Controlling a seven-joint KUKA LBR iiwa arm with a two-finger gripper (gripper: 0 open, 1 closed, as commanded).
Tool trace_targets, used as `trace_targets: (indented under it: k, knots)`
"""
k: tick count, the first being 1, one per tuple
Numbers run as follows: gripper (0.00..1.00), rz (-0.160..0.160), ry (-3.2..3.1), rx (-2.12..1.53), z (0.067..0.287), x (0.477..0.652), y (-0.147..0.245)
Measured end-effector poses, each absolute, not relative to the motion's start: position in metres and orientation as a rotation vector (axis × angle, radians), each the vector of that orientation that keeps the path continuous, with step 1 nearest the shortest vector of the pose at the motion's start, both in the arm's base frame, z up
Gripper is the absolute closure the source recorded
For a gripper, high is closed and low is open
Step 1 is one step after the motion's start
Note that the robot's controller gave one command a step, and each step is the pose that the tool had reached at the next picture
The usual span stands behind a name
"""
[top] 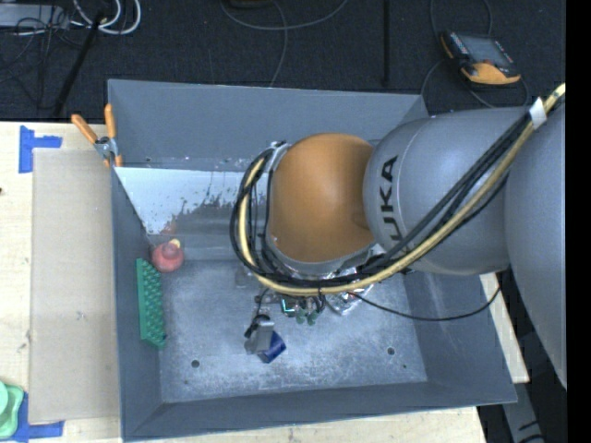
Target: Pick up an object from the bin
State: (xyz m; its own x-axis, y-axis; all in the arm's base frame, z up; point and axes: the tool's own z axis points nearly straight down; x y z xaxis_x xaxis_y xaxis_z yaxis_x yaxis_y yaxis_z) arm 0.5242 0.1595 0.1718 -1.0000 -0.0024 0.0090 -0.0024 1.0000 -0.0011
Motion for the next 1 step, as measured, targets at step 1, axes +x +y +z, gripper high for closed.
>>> trace_targets:
  k: [1]
  knots:
    - [0.0, 0.001, -3.062, 0.677, 0.0679, 0.5314, 0.1081]
